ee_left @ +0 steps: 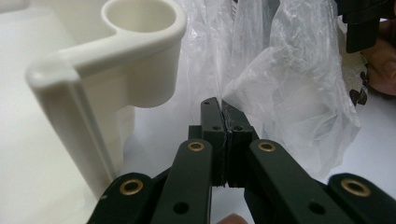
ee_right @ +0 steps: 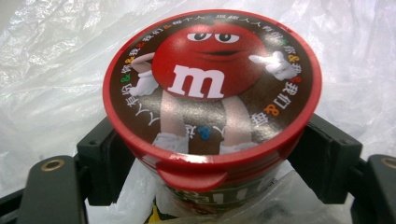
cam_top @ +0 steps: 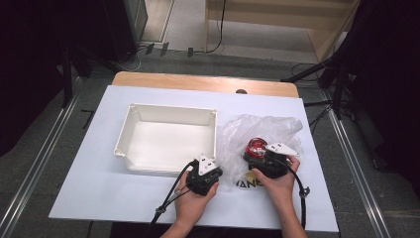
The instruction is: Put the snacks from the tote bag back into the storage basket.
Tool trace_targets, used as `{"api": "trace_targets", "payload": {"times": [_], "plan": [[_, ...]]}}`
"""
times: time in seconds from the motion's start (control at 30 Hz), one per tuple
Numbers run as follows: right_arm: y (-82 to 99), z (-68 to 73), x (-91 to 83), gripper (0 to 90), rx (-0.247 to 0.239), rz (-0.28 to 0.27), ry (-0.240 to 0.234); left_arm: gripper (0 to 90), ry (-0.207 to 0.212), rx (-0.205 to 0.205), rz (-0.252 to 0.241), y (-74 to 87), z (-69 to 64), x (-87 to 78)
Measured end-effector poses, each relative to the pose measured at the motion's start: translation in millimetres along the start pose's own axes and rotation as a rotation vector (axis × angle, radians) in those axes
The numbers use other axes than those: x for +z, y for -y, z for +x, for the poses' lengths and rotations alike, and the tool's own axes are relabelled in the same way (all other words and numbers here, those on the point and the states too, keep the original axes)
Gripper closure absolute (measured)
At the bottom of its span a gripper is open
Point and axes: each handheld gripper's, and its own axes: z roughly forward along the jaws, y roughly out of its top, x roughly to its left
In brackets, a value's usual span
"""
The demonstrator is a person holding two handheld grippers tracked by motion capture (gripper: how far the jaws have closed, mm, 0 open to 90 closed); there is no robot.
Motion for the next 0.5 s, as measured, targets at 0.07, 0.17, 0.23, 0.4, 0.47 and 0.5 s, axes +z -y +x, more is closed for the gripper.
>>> {"api": "trace_targets", "payload": {"times": [0.07,0.17,0.23,0.4,0.47,0.5], "plan": [[0.2,-0.3,0.1,21.7,0.003,-0.004,-0.006,90.0,0.002,0.000,0.001,0.0,0.0,0.0],[0.4,-0.5,-0.1,21.8,0.004,-0.014,-0.006,90.0,0.005,-0.001,-0.001,0.1,0.3,-0.3],[0.4,-0.2,-0.8,21.7,0.003,-0.018,-0.003,90.0,0.005,-0.001,-0.002,0.1,0.3,-0.5],[-0.2,-0.3,-1.3,21.4,0.016,-0.030,-0.008,90.0,0.001,-0.002,-0.005,0.3,0.1,-0.9],[-0.2,-0.4,-1.9,21.5,0.013,-0.033,-0.008,90.0,0.000,0.000,-0.005,0.3,-0.2,-0.7],[-0.2,-0.4,-2.1,21.5,0.020,-0.035,-0.010,90.0,0.000,0.000,-0.005,0.3,-0.2,-0.7]]}}
